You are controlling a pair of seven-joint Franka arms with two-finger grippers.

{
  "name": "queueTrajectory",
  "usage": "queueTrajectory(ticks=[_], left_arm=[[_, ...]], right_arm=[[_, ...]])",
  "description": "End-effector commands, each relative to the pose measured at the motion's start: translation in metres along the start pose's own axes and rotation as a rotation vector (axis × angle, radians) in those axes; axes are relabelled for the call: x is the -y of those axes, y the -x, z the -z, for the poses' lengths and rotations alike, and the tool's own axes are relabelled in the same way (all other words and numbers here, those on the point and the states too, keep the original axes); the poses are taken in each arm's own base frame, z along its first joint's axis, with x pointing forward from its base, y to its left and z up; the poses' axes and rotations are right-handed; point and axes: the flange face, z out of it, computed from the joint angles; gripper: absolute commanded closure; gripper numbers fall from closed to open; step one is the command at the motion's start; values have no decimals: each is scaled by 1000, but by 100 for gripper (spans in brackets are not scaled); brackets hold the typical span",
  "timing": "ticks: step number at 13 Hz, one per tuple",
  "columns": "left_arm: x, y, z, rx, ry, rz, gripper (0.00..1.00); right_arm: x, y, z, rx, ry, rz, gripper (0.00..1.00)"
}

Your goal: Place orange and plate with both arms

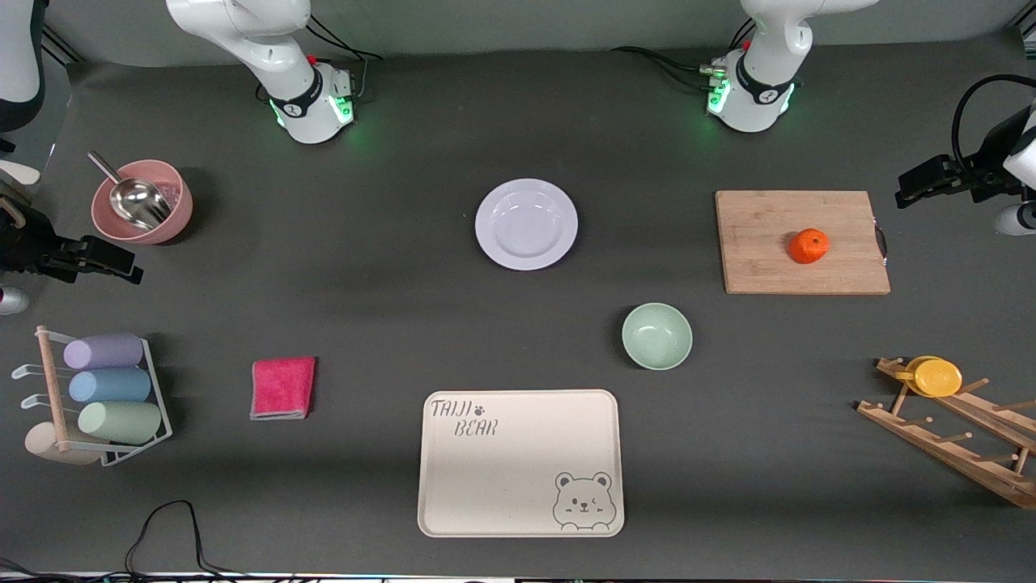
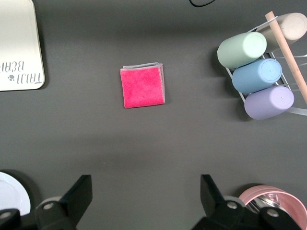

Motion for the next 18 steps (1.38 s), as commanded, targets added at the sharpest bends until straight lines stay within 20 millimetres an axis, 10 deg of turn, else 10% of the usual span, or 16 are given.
queueTrajectory(ticks=[1, 5, 11, 18], left_arm=[[5, 1, 3, 23, -12, -15, 0], [6, 3, 0, 53, -13, -12, 0], [20, 48, -6, 73, -16, 19, 0], [38, 125, -82, 63, -10, 17, 0]], right_arm=[[-2, 5, 7, 1, 11, 1, 0], [-1, 16, 4, 12, 8, -1, 0], [18, 91, -25, -31, -18, -13, 0], [100, 129, -22, -17, -22, -5, 0]])
